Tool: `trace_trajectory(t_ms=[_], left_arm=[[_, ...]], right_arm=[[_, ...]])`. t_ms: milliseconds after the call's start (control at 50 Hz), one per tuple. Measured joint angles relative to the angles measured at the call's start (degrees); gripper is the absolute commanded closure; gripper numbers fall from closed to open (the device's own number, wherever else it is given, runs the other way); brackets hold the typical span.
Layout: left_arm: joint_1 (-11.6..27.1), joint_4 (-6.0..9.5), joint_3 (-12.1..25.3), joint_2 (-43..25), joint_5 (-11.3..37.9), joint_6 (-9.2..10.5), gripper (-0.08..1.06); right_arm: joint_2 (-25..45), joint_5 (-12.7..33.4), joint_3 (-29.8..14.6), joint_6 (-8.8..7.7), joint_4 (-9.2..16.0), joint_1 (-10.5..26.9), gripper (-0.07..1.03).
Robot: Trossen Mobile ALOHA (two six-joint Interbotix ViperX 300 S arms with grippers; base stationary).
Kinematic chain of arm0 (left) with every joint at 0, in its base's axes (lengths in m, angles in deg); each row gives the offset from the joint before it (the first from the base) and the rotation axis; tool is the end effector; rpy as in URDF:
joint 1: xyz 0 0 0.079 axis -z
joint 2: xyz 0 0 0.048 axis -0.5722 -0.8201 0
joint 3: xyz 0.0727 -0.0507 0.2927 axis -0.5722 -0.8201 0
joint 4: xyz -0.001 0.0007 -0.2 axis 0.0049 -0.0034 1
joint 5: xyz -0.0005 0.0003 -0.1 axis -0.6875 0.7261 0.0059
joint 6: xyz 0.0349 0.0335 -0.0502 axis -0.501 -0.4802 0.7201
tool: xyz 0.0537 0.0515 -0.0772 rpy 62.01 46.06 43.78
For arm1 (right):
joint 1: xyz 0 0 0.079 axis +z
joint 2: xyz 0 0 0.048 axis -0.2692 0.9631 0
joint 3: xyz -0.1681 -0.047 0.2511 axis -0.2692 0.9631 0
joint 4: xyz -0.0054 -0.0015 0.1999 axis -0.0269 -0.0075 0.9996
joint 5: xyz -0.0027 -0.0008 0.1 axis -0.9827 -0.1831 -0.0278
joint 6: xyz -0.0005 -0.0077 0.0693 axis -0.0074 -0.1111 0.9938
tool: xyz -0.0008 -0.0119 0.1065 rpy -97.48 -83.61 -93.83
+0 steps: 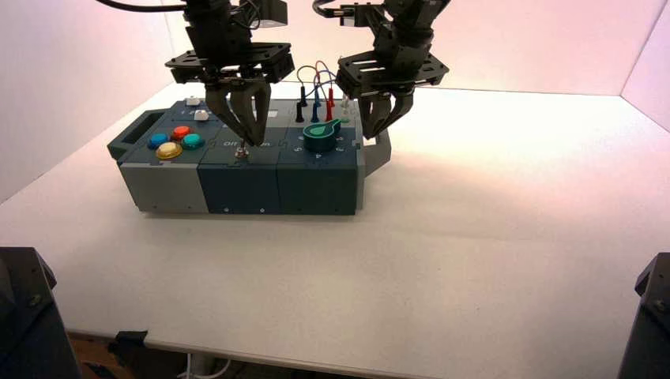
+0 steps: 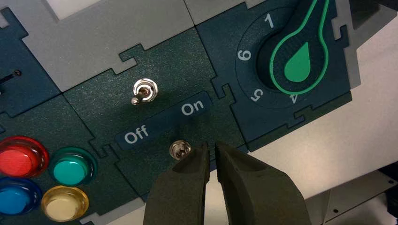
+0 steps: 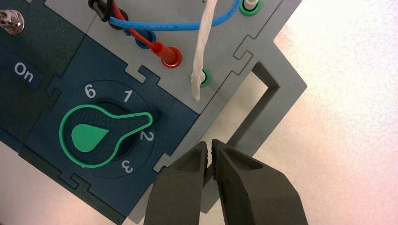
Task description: Flip the bottom switch off with the left gripper.
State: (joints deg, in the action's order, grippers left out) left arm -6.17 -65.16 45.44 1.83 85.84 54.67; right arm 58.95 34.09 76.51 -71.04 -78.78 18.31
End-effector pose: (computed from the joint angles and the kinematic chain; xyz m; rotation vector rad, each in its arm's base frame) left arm 0.2643 -0.1756 0.0435 0.2168 1.4802 -0.4910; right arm 0.3242 0.2288 0.0304 -0.3042 1.2356 0.5282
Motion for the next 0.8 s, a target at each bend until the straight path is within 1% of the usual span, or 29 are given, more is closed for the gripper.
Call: trace_trajectory(t_ms=[120, 440, 500, 520, 560, 580, 640, 780, 800], left_arm=[[-0.18, -0.62, -0.18, 0.09, 0.09, 0.09, 0.91], [-1.76, -0.97, -1.23, 0.09, 0.18, 0.35, 0.92], [-2.37, -1.41, -1.41, 0.09, 0.09, 0.44, 0.92], [-2.64, -1.32, -1.49, 0.18, 0.09, 0.79, 0.92], [-2.72, -1.41, -1.49, 0.35, 0.00, 0.70, 0.92], [-2.72, -1.41, -1.58, 0.44, 0.00, 0.35, 0.92], [-2.81, -1.41, -1.58, 1.05, 0.00, 0.70, 0.92], [-2.90, -1.49, -1.58, 1.67, 0.26, 0.70, 0.92], [-2.90, -1.49, -1.58, 1.93, 0.88, 0.70, 0.92]], right_arm=[[0.09, -0.09, 0.09, 0.00, 0.00, 0.09, 0.90], [0.09, -0.09, 0.00, 0.00, 0.09, 0.09, 0.90], [0.09, -0.09, 0.09, 0.00, 0.09, 0.09, 0.90], [0.09, -0.09, 0.00, 0.00, 0.00, 0.00, 0.90], [0.09, 0.00, 0.00, 0.00, 0.09, 0.09, 0.90], [0.09, 0.00, 0.09, 0.00, 0.09, 0.09, 0.90], [0.09, 0.00, 0.00, 0.00, 0.09, 0.09, 0.90], [0.09, 0.00, 0.09, 0.00, 0.00, 0.09, 0.90], [0.09, 0.00, 0.00, 0.00, 0.00, 0.09, 0.90]])
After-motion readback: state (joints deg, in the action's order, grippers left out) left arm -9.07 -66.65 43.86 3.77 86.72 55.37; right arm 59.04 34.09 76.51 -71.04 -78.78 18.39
